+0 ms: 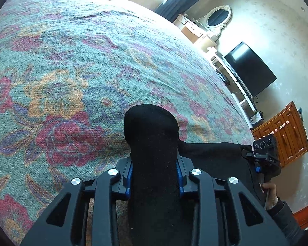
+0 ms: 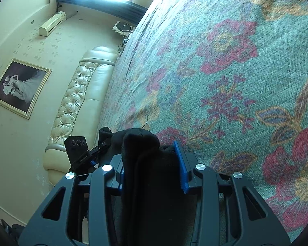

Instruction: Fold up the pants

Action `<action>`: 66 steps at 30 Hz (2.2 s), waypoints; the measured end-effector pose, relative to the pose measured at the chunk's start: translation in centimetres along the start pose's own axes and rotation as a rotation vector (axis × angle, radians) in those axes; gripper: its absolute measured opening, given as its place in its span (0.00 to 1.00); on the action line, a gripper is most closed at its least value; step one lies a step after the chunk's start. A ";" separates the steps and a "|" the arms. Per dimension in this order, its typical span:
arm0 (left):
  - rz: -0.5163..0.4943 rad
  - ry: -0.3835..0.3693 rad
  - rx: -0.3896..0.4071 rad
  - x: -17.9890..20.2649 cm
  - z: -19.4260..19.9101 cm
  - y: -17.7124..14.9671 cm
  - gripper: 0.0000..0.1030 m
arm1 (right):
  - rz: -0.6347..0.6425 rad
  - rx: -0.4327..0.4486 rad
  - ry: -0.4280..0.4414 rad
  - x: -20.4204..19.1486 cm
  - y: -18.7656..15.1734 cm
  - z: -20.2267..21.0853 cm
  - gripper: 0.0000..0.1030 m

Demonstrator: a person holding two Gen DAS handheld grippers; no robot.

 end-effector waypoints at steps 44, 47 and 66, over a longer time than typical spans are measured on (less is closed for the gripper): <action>0.190 0.062 0.048 -10.3 3.9 5.1 0.44 | -0.052 -0.049 0.090 -4.7 -0.4 -13.0 0.36; 0.203 0.051 0.056 -10.3 4.7 4.8 0.54 | -0.054 -0.044 0.078 -4.4 -0.2 -12.4 0.46; 0.324 -0.023 0.051 -9.2 14.5 -5.2 0.62 | -0.061 -0.143 0.021 -5.6 -6.9 -4.2 0.89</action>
Point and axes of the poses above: each gripper's, at about its wrist camera, not at the fingertips, and z roughly against the way its jaws point, x to its right, y to its top, the point moved 2 cm from there along -z, roughly the way its jaws point, and after that the axes turned 13 degrees about x, right-handed, at the moved point
